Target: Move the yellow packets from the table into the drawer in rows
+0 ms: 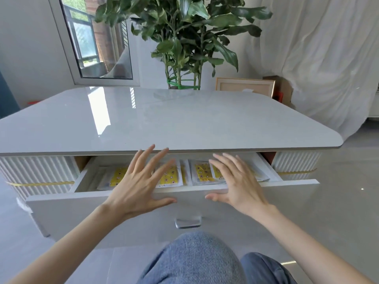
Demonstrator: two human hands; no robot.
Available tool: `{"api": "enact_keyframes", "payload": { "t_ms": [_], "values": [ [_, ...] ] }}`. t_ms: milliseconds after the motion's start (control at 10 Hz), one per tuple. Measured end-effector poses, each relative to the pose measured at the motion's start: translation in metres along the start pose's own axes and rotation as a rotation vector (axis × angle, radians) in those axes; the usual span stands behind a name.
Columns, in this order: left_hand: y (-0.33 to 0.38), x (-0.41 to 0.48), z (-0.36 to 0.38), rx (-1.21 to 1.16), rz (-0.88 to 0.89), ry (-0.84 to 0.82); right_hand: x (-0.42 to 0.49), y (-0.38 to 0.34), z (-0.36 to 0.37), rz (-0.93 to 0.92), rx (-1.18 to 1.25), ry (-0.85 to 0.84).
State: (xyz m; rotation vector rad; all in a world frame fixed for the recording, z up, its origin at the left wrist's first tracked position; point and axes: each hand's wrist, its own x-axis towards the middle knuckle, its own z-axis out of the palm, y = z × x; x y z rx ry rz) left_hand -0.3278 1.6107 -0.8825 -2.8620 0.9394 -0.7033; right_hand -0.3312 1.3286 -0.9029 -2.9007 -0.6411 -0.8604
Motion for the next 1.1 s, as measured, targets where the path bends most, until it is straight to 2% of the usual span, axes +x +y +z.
{"api": "enact_keyframes", "payload": {
  "t_ms": [200,300,400,600,700,900,1000,1100],
  "values": [
    [-0.026,0.026,0.022,0.027,-0.177,-0.068,0.032,0.014,0.016,0.044,-0.031,-0.125],
    [-0.037,0.038,0.033,0.019,-0.211,-0.084,0.049,0.021,0.027,0.063,-0.026,-0.136],
    [-0.041,0.046,0.042,-0.007,-0.220,-0.006,0.060,0.026,0.036,0.091,-0.006,-0.065],
    [-0.045,0.051,0.061,-0.058,-0.238,0.267,0.068,0.024,0.062,0.111,-0.021,0.293],
    [-0.046,0.051,0.067,-0.042,-0.241,0.320,0.072,0.023,0.073,0.122,-0.080,0.384],
    [-0.040,0.052,0.071,-0.014,-0.287,0.349,0.073,0.018,0.078,0.191,-0.103,0.374],
    [-0.033,0.049,0.061,-0.103,-0.306,0.355,0.070,0.012,0.058,0.180,0.060,0.259],
    [-0.014,0.020,0.050,-0.274,-0.292,0.430,0.053,0.007,0.015,0.301,0.486,0.238]
  ]
}}
